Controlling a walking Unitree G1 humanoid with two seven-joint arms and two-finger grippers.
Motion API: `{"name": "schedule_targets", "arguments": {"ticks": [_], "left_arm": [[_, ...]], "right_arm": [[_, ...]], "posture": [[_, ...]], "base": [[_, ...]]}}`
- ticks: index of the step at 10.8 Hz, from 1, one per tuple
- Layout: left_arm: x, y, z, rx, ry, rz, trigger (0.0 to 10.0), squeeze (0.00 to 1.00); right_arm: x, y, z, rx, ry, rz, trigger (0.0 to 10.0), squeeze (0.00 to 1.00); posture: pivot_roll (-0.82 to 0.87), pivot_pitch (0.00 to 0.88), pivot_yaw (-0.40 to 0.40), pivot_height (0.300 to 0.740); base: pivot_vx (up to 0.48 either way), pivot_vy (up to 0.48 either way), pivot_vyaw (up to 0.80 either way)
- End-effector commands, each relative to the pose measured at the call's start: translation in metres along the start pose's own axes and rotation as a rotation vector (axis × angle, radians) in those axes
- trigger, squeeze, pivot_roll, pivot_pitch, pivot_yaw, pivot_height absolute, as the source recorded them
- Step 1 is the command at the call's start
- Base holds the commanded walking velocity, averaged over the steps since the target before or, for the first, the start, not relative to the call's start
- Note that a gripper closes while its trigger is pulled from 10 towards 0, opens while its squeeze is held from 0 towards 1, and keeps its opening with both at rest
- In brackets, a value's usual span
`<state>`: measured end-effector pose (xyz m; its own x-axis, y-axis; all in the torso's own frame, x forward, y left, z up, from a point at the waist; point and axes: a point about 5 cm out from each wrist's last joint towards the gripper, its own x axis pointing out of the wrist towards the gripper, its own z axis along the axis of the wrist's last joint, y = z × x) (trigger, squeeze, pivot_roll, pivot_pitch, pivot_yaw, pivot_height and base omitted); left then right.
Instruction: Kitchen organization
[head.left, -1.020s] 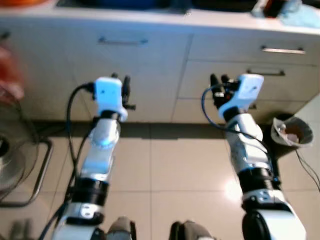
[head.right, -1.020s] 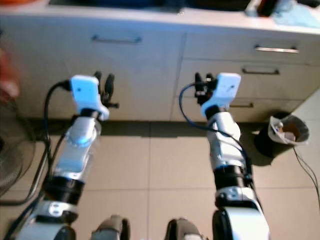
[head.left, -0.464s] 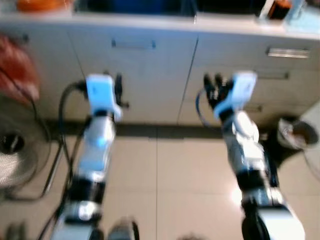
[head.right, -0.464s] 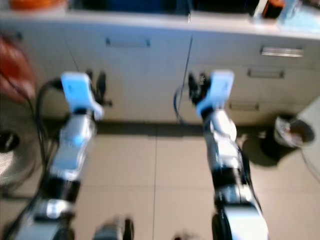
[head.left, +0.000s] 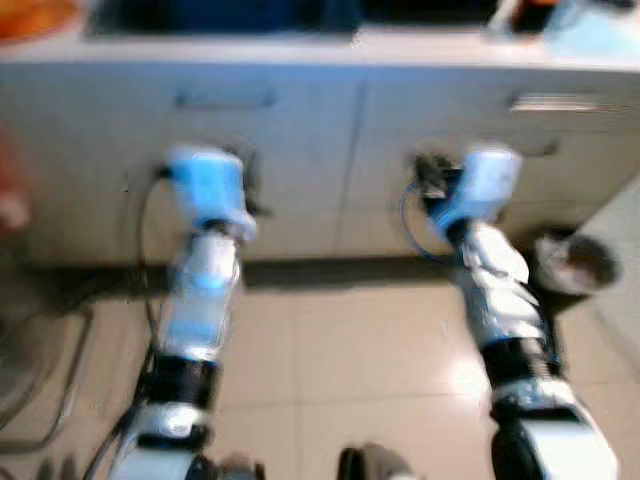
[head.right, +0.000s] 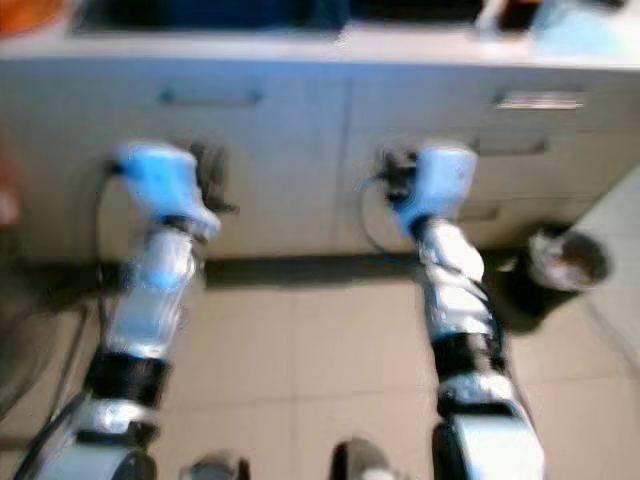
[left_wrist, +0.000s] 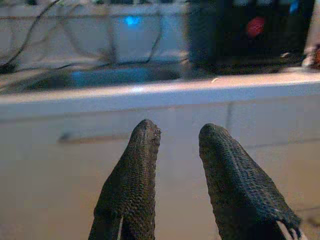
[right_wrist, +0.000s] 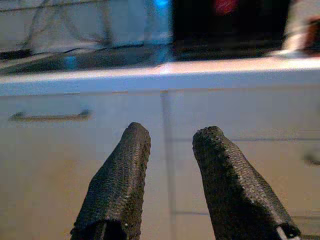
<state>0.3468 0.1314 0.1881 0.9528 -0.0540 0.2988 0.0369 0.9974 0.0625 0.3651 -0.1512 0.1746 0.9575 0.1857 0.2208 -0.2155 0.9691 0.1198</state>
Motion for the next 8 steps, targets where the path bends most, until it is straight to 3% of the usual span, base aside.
{"name": "schedule_targets", "arguments": {"ticks": [1, 8], "left_arm": [[0.001, 0.010, 0.004, 0.020, -0.016, 0.026, 10.0, 0.00], [0.003, 0.010, 0.012, 0.018, -0.042, 0.027, 10.0, 0.00]], "right_arm": [[0.004, 0.011, 0.003, 0.010, -0.010, 0.032, 10.0, 0.00], [0.007, 0.012, 0.014, 0.017, -0.053, 0.043, 10.0, 0.00]], "posture": [[0.06, 0.139, -0.046, 0.723], [0.06, 0.145, -0.048, 0.723]], "base": [[0.405, 0.000, 0.00], [0.402, 0.000, 0.00]]}}
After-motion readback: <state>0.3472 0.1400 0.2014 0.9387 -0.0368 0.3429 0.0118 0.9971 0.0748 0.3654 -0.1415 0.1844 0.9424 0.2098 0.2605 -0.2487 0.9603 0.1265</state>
